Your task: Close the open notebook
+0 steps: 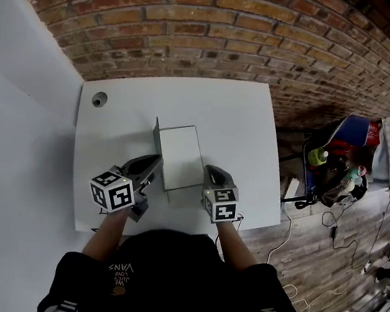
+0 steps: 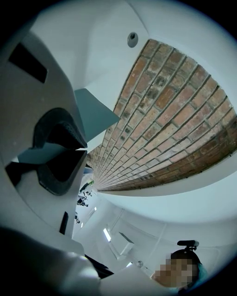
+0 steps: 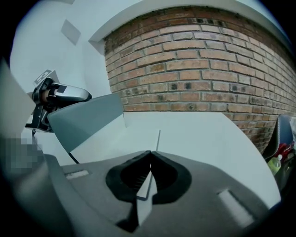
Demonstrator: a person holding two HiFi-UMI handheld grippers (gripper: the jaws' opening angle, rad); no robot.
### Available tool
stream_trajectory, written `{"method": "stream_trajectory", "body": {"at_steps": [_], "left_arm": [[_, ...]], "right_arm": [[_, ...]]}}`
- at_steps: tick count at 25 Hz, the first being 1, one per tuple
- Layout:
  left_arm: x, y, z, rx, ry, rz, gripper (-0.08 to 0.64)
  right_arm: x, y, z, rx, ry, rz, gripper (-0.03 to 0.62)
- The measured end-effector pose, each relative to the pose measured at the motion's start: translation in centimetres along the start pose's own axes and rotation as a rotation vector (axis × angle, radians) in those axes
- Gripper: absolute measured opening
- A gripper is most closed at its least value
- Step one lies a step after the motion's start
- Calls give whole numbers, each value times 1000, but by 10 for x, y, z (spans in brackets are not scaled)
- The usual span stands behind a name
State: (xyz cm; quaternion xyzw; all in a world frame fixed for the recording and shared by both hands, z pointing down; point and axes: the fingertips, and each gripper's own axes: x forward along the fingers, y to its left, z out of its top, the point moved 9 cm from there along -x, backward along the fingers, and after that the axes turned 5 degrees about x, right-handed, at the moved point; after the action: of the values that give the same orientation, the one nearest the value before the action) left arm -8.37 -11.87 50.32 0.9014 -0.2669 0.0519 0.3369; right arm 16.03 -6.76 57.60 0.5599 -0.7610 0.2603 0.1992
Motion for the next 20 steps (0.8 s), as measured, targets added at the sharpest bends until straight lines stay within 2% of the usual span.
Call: {"method": "stream_trajectory", "body": {"at_steps": [20], "left_arm": [[41,-6,-4,11,62,-79,25]], "right_arm": [[-20,-17,-10,55,-8,-66,-2]]}}
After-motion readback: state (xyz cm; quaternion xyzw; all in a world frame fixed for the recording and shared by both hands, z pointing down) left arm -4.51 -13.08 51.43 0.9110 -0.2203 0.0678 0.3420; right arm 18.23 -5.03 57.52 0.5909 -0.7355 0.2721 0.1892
